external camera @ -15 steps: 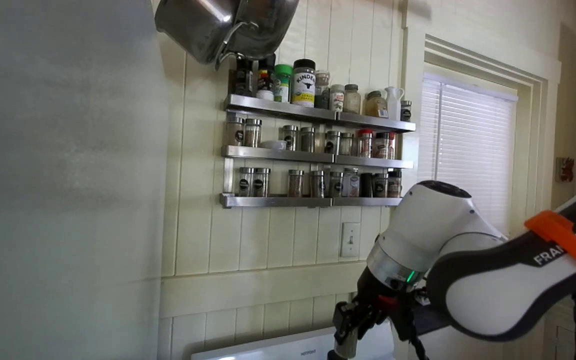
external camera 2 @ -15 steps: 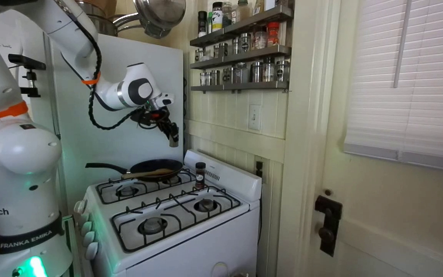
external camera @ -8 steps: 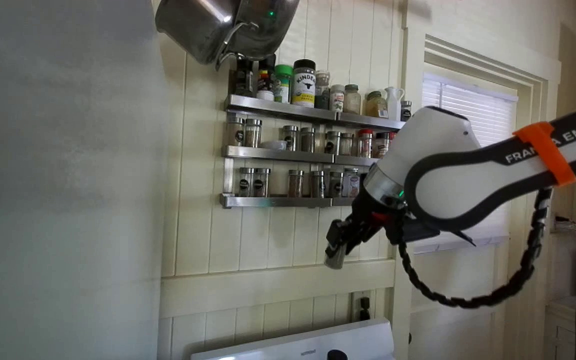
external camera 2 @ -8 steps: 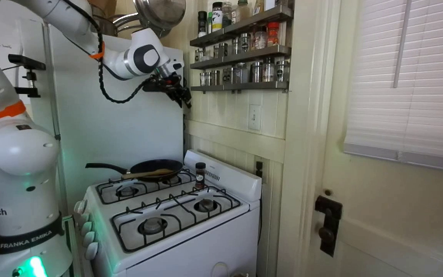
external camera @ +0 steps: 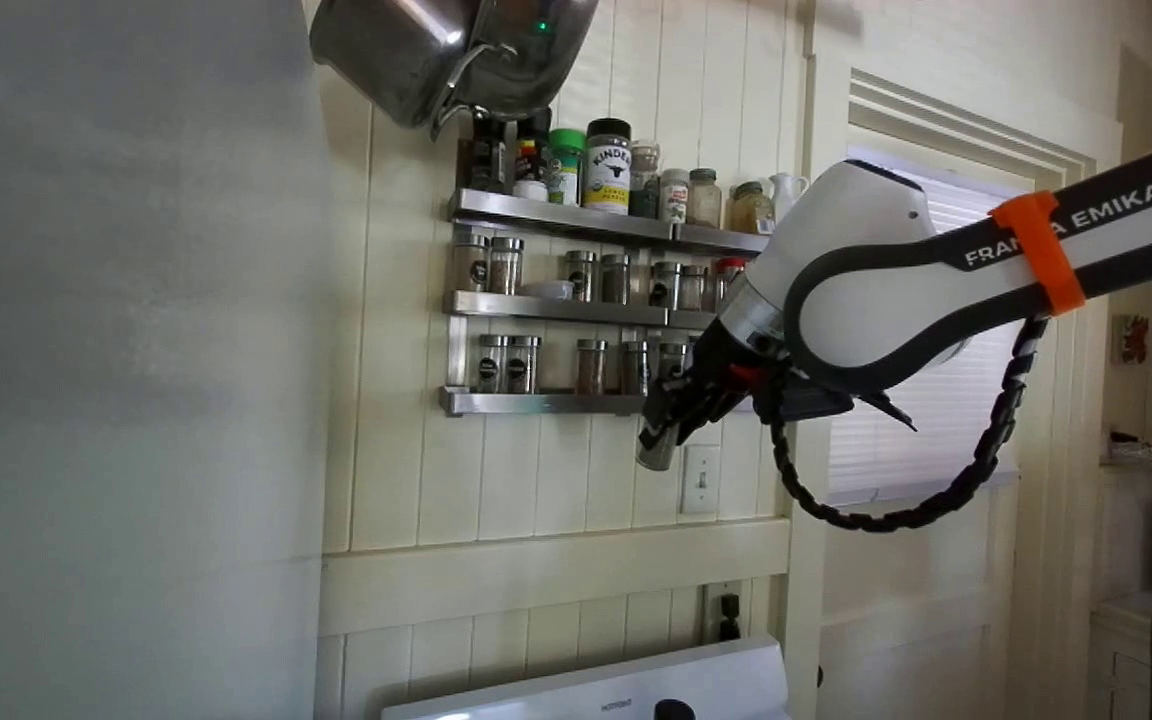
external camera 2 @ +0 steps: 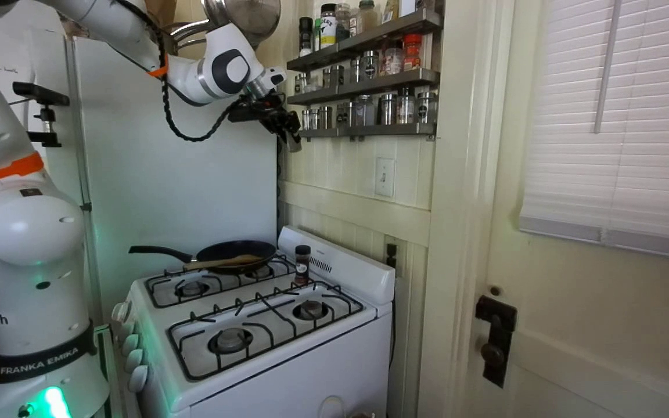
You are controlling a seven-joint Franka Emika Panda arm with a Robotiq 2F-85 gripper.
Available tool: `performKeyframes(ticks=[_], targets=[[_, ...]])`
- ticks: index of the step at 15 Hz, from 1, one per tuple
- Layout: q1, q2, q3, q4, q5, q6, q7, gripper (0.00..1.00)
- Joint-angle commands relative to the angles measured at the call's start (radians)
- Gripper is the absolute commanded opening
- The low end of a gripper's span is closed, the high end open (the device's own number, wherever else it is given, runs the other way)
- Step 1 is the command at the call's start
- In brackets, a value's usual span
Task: Put the spice bottle on the bottle shelf
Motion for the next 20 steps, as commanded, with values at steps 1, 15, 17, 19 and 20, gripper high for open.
performKeyframes(ticks=[1,15,17,19,20], targets=[[-0.053,0.039,0.038,0.032,-0.027,0.032,0.007,0.24],[-0.152,0.186,0.127,0.261,-0.26,0.061,0.081,0.24],[-0.154,0.174,0.131,0.272,-0.262,0.041,0.09,0.24],[-0.156,0.171,0.131,0.282,-0.267,0.022,0.091,0.24],[-0.159,0.172,0.132,0.283,-0.277,0.023,0.098,0.24]])
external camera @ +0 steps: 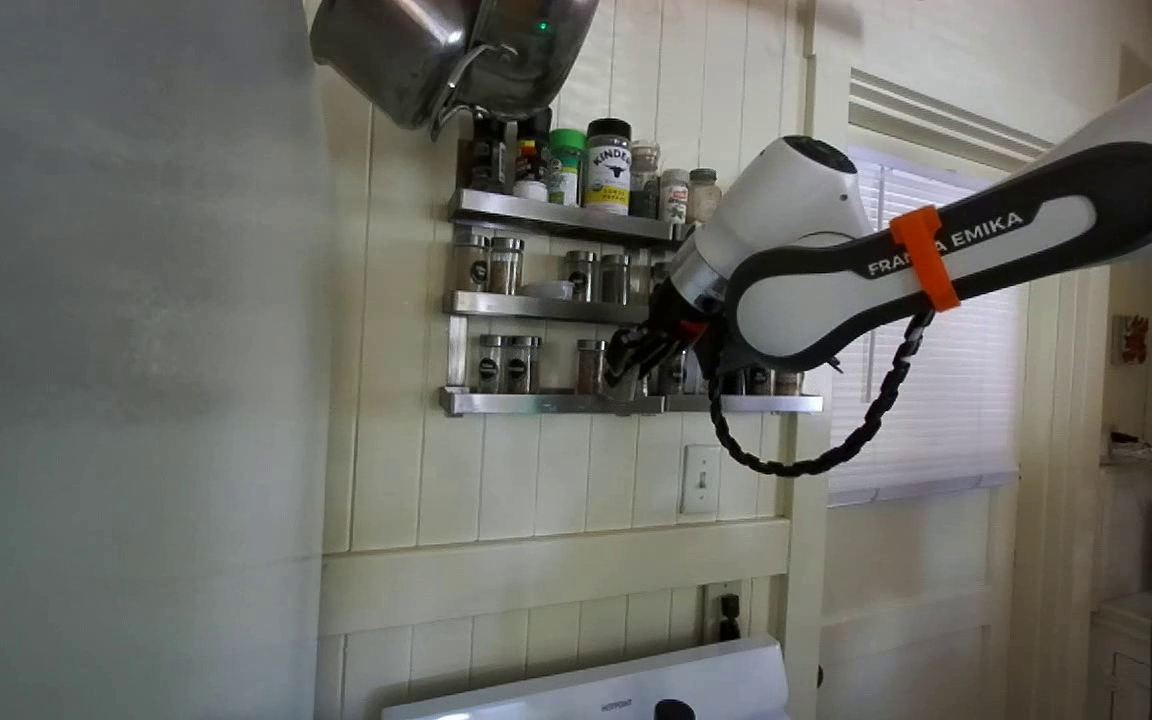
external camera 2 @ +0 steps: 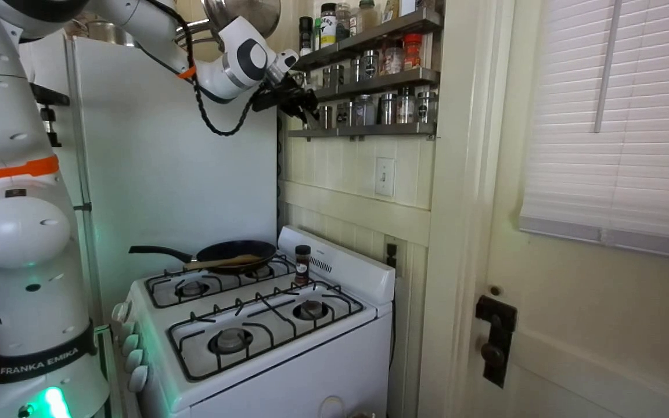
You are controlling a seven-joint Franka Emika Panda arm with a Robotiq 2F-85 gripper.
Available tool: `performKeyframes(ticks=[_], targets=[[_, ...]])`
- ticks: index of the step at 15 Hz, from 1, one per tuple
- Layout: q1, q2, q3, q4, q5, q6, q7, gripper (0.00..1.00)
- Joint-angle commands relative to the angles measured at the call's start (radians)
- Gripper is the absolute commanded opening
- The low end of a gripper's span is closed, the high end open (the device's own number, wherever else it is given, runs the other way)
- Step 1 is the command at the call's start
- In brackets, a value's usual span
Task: Put the spice bottle on the bottle shelf
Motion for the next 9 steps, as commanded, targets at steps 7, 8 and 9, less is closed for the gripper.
performKeyframes(ticks=[7,8,9], targets=[[-0.055,0.0,0.028,0.01,-0.252,0.017,0.183,0.24],[-0.057,0.0,0.03,0.011,-0.279,0.012,0.203,0.24],[-0.056,0.002,0.031,0.013,-0.299,0.012,0.221,0.24]])
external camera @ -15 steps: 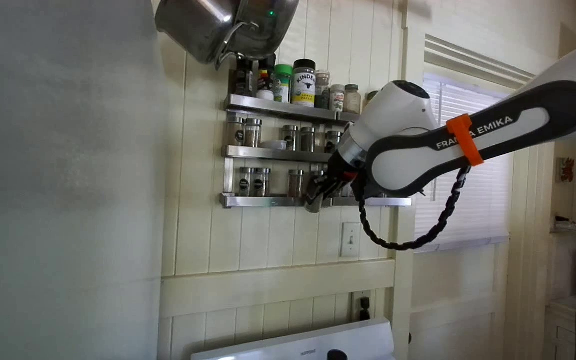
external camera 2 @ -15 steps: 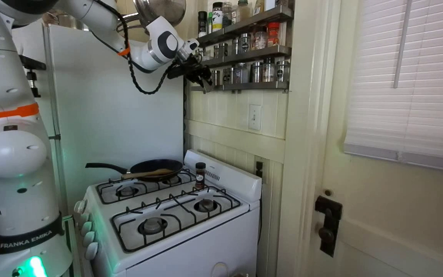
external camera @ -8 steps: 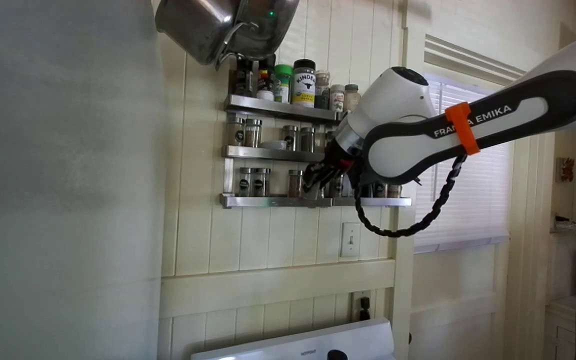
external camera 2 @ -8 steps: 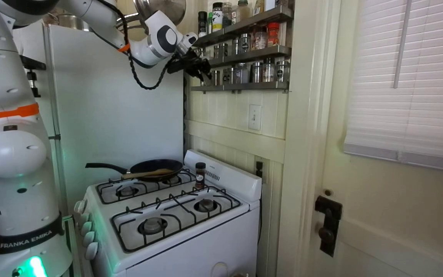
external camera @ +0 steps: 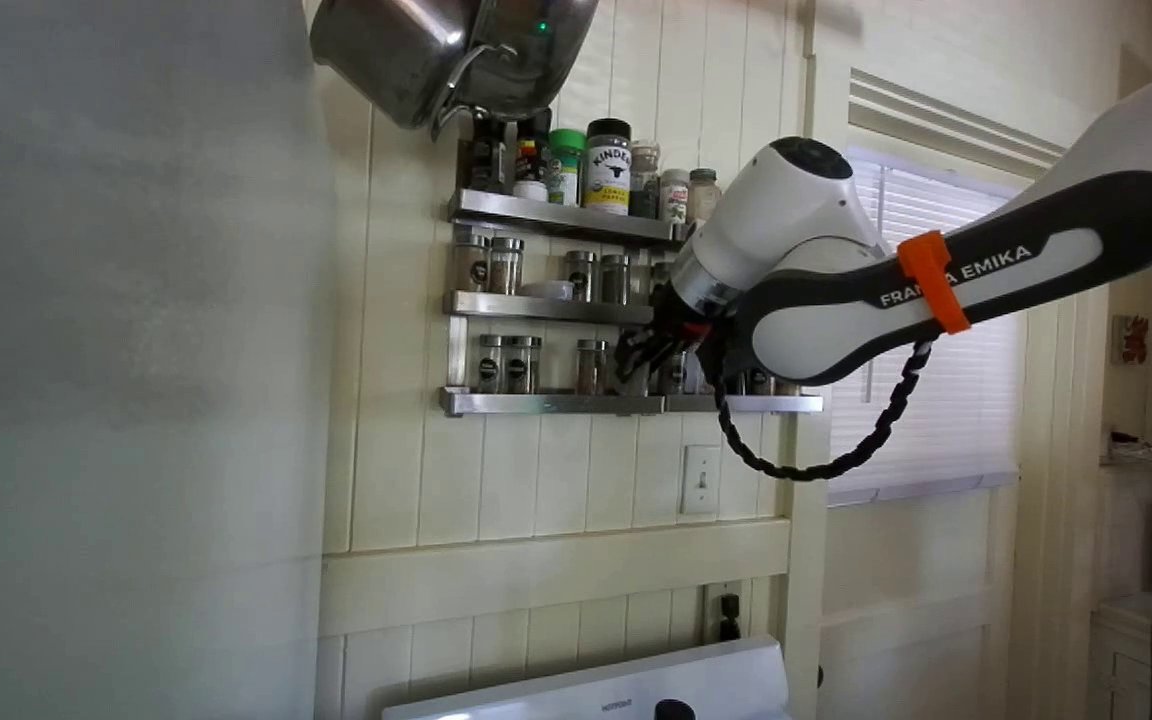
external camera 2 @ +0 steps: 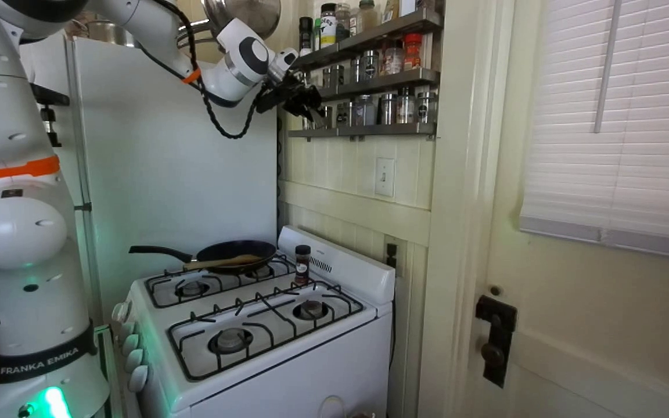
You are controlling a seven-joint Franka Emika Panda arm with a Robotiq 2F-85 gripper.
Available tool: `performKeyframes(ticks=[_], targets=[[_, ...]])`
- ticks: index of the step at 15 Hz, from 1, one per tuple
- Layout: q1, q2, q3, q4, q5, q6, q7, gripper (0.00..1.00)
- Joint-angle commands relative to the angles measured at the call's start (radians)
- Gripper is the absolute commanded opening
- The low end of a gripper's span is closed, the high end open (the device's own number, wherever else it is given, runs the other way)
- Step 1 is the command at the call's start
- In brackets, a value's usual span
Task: Put the spice bottle on the bottle shelf
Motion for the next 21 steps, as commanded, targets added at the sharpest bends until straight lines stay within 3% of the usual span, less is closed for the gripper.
performKeyframes(ticks=[1,9,21], targets=[[-0.023,0.002,0.022,0.001,-0.104,0.018,0.09,0.24],[-0.047,0.018,0.035,0.018,-0.338,0.048,0.269,0.24],[-0.052,0.089,0.023,0.061,-0.537,0.075,0.487,0.24]])
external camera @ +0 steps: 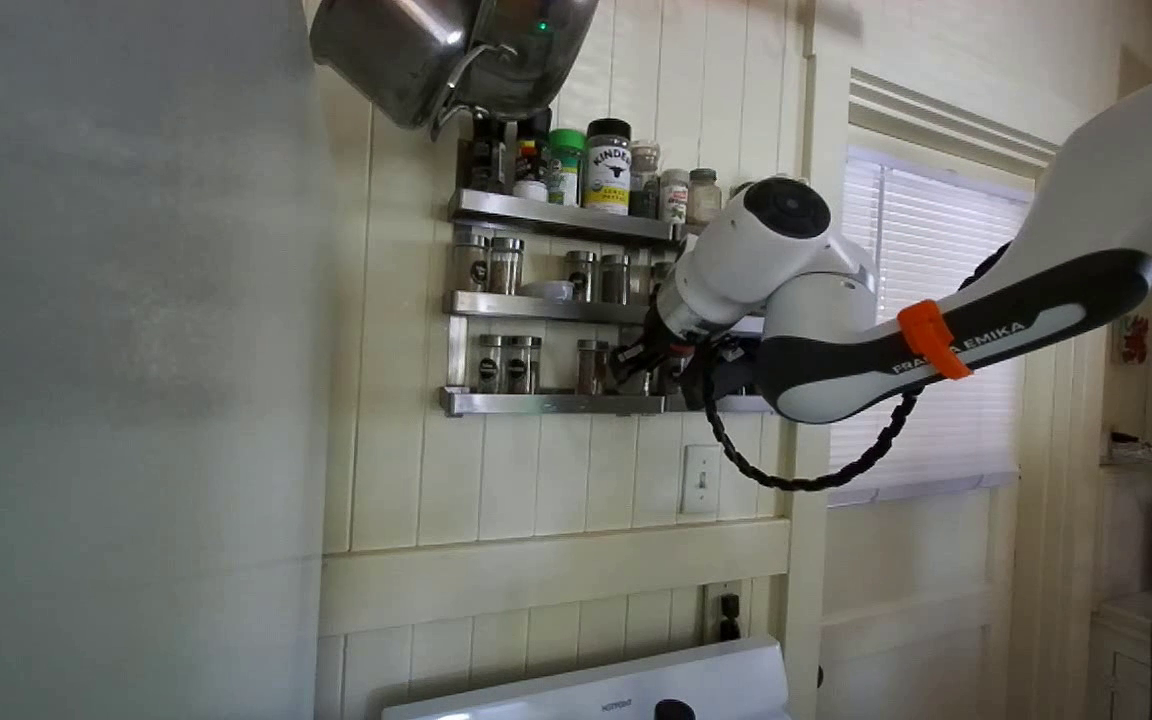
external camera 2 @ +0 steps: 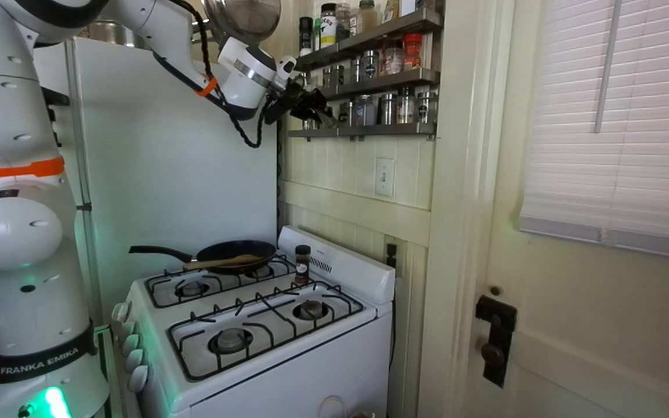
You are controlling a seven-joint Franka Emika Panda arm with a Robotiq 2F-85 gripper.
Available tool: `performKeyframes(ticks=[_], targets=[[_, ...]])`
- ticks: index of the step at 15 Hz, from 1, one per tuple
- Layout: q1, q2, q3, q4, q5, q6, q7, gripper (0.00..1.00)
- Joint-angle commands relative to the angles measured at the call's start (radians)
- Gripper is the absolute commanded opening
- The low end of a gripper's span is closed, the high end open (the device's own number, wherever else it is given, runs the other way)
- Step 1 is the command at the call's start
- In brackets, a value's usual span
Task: Put the spice bottle on the bottle shelf
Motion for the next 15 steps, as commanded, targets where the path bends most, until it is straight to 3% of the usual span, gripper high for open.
performKeyframes(ticks=[1,9,15], targets=[[-0.009,0.037,0.002,0.025,-0.055,0.035,0.078,0.24],[0.004,0.069,0.001,0.045,0.027,0.024,0.072,0.24],[0.016,0.074,0.004,0.05,0.205,0.005,-0.005,0.24]])
